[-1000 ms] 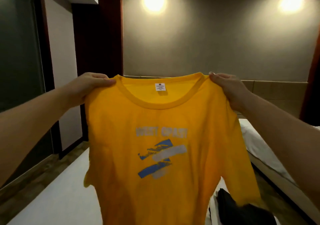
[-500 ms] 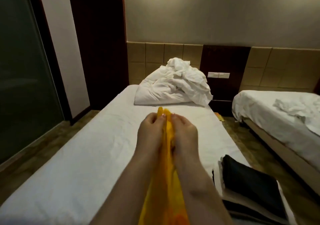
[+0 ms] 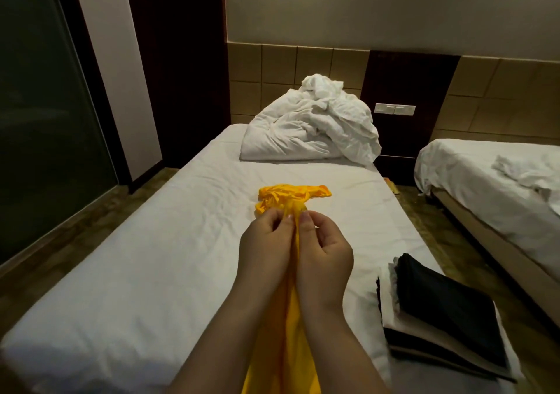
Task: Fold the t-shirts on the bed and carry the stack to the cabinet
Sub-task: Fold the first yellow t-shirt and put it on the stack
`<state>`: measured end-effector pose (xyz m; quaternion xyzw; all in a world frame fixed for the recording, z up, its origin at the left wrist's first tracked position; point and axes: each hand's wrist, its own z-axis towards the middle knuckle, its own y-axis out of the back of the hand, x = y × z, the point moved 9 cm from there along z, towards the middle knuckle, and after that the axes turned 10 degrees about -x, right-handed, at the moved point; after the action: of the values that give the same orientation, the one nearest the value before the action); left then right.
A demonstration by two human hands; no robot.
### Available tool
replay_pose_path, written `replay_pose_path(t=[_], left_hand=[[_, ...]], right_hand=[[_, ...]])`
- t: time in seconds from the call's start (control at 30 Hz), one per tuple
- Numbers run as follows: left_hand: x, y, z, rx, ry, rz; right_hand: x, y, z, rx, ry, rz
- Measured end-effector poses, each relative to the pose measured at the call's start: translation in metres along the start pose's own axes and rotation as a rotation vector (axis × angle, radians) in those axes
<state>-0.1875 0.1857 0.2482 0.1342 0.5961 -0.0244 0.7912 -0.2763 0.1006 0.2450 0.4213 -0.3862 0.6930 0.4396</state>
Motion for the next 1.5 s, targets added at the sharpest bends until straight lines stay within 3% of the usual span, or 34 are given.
replay_pose_path(t=[0.27, 0.4, 0.53, 0.73, 0.87, 1.0, 1.17, 1.5], left_hand=[[-0.004, 0.005, 0.002, 0.045, -0.02, -0.032], [-0.01, 0.006, 0.014, 0.124, -0.031, -0.029], [-0.048, 0.004, 0.027, 0.201, -0.18, -0.033], [-0.119, 0.012, 0.059, 0.257, -0.375, -0.084], [-0.158, 0.02, 0.075, 0.313, -0.43, -0.054], [-0.198, 0.034, 0.088, 0.292, -0.492, -0.001], [-0.228, 0.047, 0.089, 0.193, -0.605, 0.247], [-0.167, 0.032, 0.089, 0.241, -0.471, 0.256]], right_hand=[[-0.004, -0.014, -0.003, 0.266, 0.03, -0.022], [0.003, -0.016, 0.007, 0.454, -0.066, 0.018], [0.033, -0.018, 0.045, 0.345, 0.2, -0.177], [0.09, -0.068, 0.071, 0.699, 0.225, -0.176], [0.139, -0.078, 0.095, 0.644, 0.357, -0.161], [0.199, -0.086, 0.114, 0.518, 0.689, -0.296], [0.258, -0.091, 0.133, 0.374, 0.969, -0.454], [0.271, -0.078, 0.153, 0.327, 0.95, -0.457]])
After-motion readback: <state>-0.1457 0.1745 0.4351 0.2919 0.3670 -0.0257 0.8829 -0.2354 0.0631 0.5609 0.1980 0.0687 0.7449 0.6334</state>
